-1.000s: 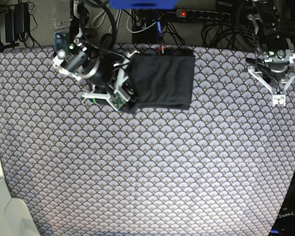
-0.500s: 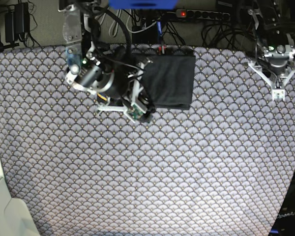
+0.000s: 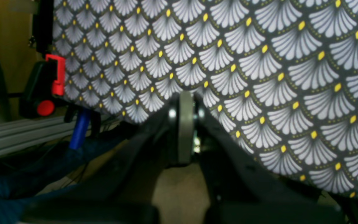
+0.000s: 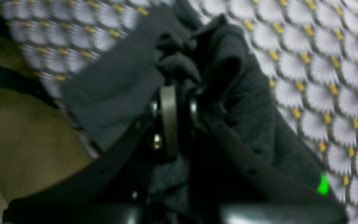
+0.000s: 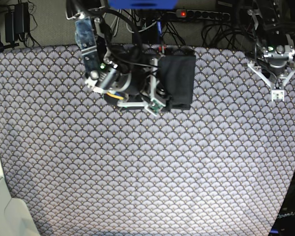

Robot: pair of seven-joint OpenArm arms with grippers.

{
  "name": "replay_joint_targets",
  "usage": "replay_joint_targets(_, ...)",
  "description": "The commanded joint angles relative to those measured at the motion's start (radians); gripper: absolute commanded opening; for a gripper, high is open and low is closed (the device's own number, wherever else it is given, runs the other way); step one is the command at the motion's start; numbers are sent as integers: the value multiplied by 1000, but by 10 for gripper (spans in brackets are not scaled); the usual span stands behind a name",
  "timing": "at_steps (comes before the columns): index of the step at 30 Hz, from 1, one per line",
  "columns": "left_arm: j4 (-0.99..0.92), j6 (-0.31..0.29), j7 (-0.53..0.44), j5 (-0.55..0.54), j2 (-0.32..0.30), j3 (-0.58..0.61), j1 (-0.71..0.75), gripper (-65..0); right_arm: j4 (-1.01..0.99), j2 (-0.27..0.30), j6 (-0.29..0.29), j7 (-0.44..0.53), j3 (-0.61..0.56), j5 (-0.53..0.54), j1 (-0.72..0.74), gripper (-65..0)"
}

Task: Fold the T-shirt properly
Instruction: 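Press and tuck the folded bundle edges with the right gripper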

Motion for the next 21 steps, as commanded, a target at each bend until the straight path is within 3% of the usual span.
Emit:
replay_joint_targets(1,19,7,-13,8,-10,-6,-3,-647,16,-11,-1,24,-11,20,15,-650)
replay_joint_targets(10,19,7,-13,8,-10,-5,0,-647,8,-31,-1,26,-26,20,35,-648)
replay_joint_targets(17,26,7,-13,8,-10,-5,-1,-647,-13,-33,-1,27,-35,24,38,-514)
replay_joint_targets(21,26,7,-13,8,-10,-2,-3,-647,-10,-26,-1,27,-127,23,37,-435)
